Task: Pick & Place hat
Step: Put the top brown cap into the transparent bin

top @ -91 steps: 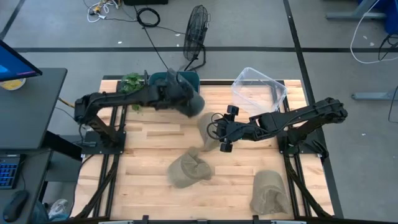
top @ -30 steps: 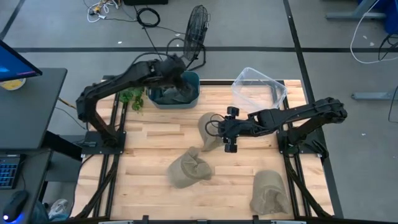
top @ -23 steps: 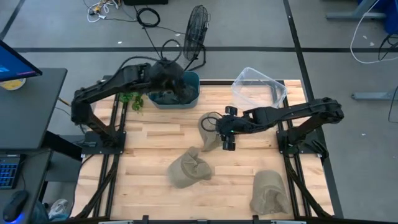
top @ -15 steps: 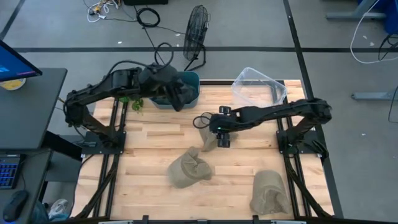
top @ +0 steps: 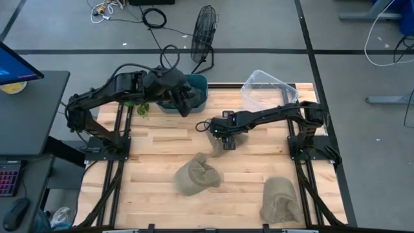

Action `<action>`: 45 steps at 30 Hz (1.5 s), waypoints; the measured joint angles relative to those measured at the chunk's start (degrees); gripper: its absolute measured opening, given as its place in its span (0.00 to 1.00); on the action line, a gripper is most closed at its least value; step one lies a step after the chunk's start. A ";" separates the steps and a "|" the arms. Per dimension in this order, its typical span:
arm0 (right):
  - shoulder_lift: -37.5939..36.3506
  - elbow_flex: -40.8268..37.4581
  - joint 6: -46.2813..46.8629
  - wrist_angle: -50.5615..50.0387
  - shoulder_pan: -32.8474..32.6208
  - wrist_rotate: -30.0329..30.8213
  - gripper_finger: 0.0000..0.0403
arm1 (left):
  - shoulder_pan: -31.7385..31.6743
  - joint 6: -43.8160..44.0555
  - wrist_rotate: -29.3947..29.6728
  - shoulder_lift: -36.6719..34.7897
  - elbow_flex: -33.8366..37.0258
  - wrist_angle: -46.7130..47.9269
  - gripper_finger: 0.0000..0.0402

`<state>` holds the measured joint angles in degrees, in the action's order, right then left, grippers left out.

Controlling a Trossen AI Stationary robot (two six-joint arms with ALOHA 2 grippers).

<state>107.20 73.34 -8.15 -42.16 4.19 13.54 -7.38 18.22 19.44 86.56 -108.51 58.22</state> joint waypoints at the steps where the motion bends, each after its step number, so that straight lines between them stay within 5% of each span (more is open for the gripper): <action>1: 0.17 0.02 -0.11 0.36 0.20 0.15 0.50 | -0.02 0.00 0.00 0.00 0.00 0.00 0.35; 5: 0.28 0.02 -0.45 0.91 0.80 0.20 0.40 | -0.02 0.00 0.00 0.00 0.00 0.01 0.35; 12: 0.28 0.02 -0.42 2.00 1.17 0.37 0.03 | -0.04 0.02 0.00 0.00 0.00 0.07 0.35; 21: -3.38 0.02 0.17 -2.00 -0.18 -2.93 0.02 | -0.04 0.02 0.00 0.00 0.00 0.25 0.35; 30: -16.74 0.02 5.37 -11.83 -1.82 -1.88 0.00 | -0.04 0.56 -0.01 0.00 0.00 0.28 0.35; 38: -32.29 0.02 8.03 -15.14 -1.76 11.63 0.00 | -0.03 0.63 0.00 0.00 0.00 0.28 0.35; 45: -40.88 0.02 -1.18 -15.07 -0.15 35.57 0.00 | -0.03 0.63 -0.01 0.00 0.02 0.28 0.35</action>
<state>66.33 73.36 -9.34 -57.23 4.04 49.11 -7.41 18.85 19.44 86.56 -108.49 58.50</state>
